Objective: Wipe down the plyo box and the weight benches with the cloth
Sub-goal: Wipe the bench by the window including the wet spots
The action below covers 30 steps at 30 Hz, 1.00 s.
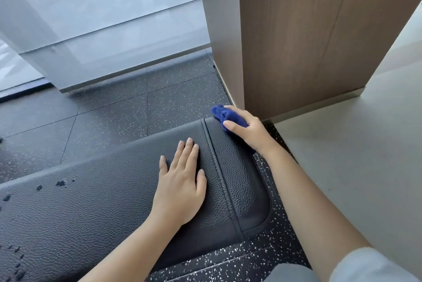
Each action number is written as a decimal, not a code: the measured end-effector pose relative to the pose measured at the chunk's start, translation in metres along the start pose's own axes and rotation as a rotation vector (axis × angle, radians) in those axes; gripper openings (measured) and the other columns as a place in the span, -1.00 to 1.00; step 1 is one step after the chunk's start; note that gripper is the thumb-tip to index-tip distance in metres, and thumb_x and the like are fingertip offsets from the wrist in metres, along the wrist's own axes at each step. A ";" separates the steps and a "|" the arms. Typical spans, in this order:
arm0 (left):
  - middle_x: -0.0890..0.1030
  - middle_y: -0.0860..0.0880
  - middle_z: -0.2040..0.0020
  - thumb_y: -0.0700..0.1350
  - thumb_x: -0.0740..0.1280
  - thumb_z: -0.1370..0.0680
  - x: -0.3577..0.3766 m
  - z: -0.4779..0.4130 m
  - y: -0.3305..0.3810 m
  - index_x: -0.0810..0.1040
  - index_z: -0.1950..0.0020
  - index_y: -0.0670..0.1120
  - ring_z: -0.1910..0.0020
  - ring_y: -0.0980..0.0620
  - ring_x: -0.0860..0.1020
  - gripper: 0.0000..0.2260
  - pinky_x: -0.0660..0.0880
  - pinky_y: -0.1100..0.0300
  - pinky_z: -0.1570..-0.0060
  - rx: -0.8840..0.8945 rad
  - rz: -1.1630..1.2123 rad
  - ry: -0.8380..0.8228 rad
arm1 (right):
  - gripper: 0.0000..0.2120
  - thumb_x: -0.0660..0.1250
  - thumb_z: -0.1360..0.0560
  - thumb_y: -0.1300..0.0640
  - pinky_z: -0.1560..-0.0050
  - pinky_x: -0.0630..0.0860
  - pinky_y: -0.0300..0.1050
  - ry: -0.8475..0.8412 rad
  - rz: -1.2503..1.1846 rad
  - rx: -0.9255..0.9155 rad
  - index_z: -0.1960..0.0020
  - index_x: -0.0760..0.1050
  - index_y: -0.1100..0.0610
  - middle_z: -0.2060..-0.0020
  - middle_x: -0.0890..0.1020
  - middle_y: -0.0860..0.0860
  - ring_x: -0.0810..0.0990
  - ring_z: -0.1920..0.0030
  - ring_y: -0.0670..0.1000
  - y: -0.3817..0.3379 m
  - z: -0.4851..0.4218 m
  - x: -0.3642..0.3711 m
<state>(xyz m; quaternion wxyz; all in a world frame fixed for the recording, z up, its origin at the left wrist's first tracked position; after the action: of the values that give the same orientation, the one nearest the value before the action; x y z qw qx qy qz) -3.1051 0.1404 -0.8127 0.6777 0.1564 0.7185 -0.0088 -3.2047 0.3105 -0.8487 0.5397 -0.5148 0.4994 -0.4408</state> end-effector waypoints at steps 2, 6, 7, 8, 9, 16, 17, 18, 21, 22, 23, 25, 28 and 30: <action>-0.06 0.10 -0.52 0.16 -0.27 -0.41 0.000 0.000 0.000 0.04 -0.52 -0.02 -0.46 0.19 -0.20 -0.31 -0.25 0.03 -0.40 -0.002 -0.007 -0.008 | -0.58 0.40 -0.34 -0.10 -0.14 0.31 -0.43 0.117 0.009 -0.046 -0.18 0.43 -0.23 -0.19 0.49 -0.02 0.48 -0.18 -0.17 -0.004 0.040 -0.004; -0.05 0.08 -0.53 0.15 -0.28 -0.41 0.001 -0.002 0.000 0.04 -0.52 -0.04 -0.48 0.14 -0.16 -0.30 -0.22 -0.01 -0.40 0.005 -0.023 -0.014 | -0.56 0.32 -0.31 -0.17 -0.16 0.28 -0.49 0.249 0.116 -0.123 -0.19 0.42 -0.25 -0.18 0.46 -0.12 0.44 -0.19 -0.25 -0.016 0.132 0.001; -0.05 0.07 -0.53 0.15 -0.29 -0.41 0.001 -0.001 0.000 0.04 -0.52 -0.04 -0.49 0.13 -0.16 -0.30 -0.22 -0.02 -0.40 0.007 -0.027 -0.018 | -0.55 0.32 -0.31 -0.16 -0.19 0.28 -0.46 0.274 0.169 -0.137 -0.20 0.43 -0.22 -0.18 0.45 -0.13 0.43 -0.21 -0.22 -0.016 0.147 0.005; -0.06 0.06 -0.53 0.16 -0.30 -0.40 0.001 -0.001 0.000 0.03 -0.52 -0.04 -0.49 0.12 -0.16 -0.29 -0.22 -0.02 -0.40 0.009 -0.033 -0.022 | -0.55 0.32 -0.32 -0.15 -0.22 0.28 -0.44 0.296 0.216 -0.148 -0.21 0.44 -0.19 -0.18 0.45 -0.14 0.43 -0.21 -0.20 -0.017 0.157 0.007; -0.06 0.06 -0.53 0.16 -0.30 -0.40 0.002 0.000 0.001 0.02 -0.53 -0.04 -0.49 0.12 -0.17 -0.28 -0.23 -0.02 -0.40 0.010 -0.035 -0.026 | -0.54 0.32 -0.32 -0.15 -0.21 0.28 -0.44 0.317 0.243 -0.156 -0.22 0.45 -0.17 -0.17 0.45 -0.14 0.43 -0.21 -0.20 -0.017 0.159 0.007; -0.06 0.03 -0.54 0.07 -0.17 -0.48 0.001 -0.003 0.001 0.01 -0.53 -0.06 -0.49 0.10 -0.16 -0.40 -0.22 -0.05 -0.41 0.014 -0.016 -0.044 | -0.57 0.36 -0.35 -0.05 -0.26 0.36 -0.34 0.238 0.036 -0.017 -0.22 0.46 -0.14 -0.23 0.53 -0.03 0.49 -0.17 -0.24 -0.010 0.090 -0.005; -0.06 0.03 -0.54 0.07 -0.16 -0.48 0.001 -0.002 0.001 0.02 -0.53 -0.06 -0.49 0.09 -0.16 -0.40 -0.22 -0.05 -0.41 0.019 -0.013 -0.041 | -0.58 0.36 -0.36 -0.05 -0.22 0.35 -0.39 0.237 0.051 -0.012 -0.22 0.45 -0.16 -0.24 0.52 -0.03 0.49 -0.17 -0.25 -0.009 0.094 -0.004; -0.05 0.02 -0.54 0.07 -0.16 -0.49 0.001 -0.002 0.002 0.02 -0.52 -0.07 -0.49 0.09 -0.15 -0.40 -0.23 -0.06 -0.41 0.024 -0.007 -0.038 | -0.60 0.36 -0.37 -0.04 -0.18 0.34 -0.43 0.247 0.072 -0.008 -0.20 0.45 -0.21 -0.23 0.52 -0.05 0.49 -0.16 -0.27 -0.009 0.104 -0.003; -0.04 0.00 -0.54 0.04 -0.11 -0.55 0.001 -0.002 0.001 0.03 -0.52 -0.08 -0.50 0.07 -0.15 -0.46 -0.23 -0.07 -0.41 0.031 0.004 -0.034 | -0.59 0.37 -0.33 -0.13 -0.18 0.29 -0.45 0.336 0.148 -0.029 -0.17 0.44 -0.27 -0.19 0.50 -0.10 0.46 -0.18 -0.26 -0.014 0.153 0.001; -0.04 -0.01 -0.54 0.02 -0.08 -0.59 0.001 -0.002 0.001 0.02 -0.52 -0.09 -0.50 0.06 -0.15 -0.49 -0.24 -0.07 -0.41 0.030 0.001 -0.035 | -0.57 0.35 -0.31 -0.16 -0.20 0.28 -0.45 0.401 0.215 -0.053 -0.19 0.45 -0.22 -0.18 0.49 -0.11 0.46 -0.19 -0.22 -0.017 0.169 0.005; -0.05 -0.01 -0.54 0.00 -0.04 -0.60 0.001 -0.001 0.000 0.02 -0.52 -0.09 -0.50 0.06 -0.15 -0.51 -0.24 -0.06 -0.41 0.027 0.000 -0.035 | -0.54 0.33 -0.32 -0.16 -0.23 0.26 -0.43 0.478 0.324 -0.096 -0.21 0.48 -0.15 -0.17 0.48 -0.09 0.46 -0.20 -0.15 -0.021 0.182 0.011; -0.05 -0.01 -0.54 -0.03 -0.01 -0.61 0.001 -0.001 0.000 0.02 -0.52 -0.09 -0.50 0.06 -0.14 -0.52 -0.23 -0.06 -0.41 0.022 0.006 -0.031 | -0.52 0.33 -0.36 -0.14 -0.27 0.29 -0.29 0.625 0.597 -0.212 -0.21 0.54 0.05 -0.16 0.50 0.04 0.46 -0.18 0.04 -0.030 0.197 0.026; -0.04 -0.01 -0.54 -0.03 -0.01 -0.61 0.002 -0.001 0.001 0.03 -0.52 -0.09 -0.50 0.07 -0.14 -0.52 -0.24 -0.05 -0.41 0.021 0.032 -0.030 | -0.49 0.34 -0.38 -0.19 -0.23 0.38 -0.02 0.713 0.823 -0.296 -0.19 0.56 0.11 -0.13 0.52 0.17 0.47 -0.13 0.19 -0.036 0.199 0.040; -0.03 -0.01 -0.54 -0.03 -0.01 -0.61 0.001 -0.001 0.001 0.03 -0.52 -0.09 -0.50 0.06 -0.13 -0.52 -0.24 -0.05 -0.41 0.023 0.042 -0.029 | -0.45 0.32 -0.35 -0.25 -0.14 0.46 0.05 0.678 0.895 -0.310 -0.20 0.55 0.08 -0.12 0.54 0.16 0.49 -0.11 0.20 -0.039 0.190 0.037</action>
<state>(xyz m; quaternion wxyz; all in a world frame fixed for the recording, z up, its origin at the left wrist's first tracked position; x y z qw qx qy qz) -3.1056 0.1420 -0.8138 0.6864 0.1791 0.7048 -0.0049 -3.0099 0.2923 -0.8181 0.4015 -0.1566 0.8721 -0.2316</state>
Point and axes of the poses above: each hand's wrist, its own z-axis away from the middle knuckle, its own x-axis out of the palm, y = z × x, the point moved 7 cm from there along -z, towards the middle knuckle
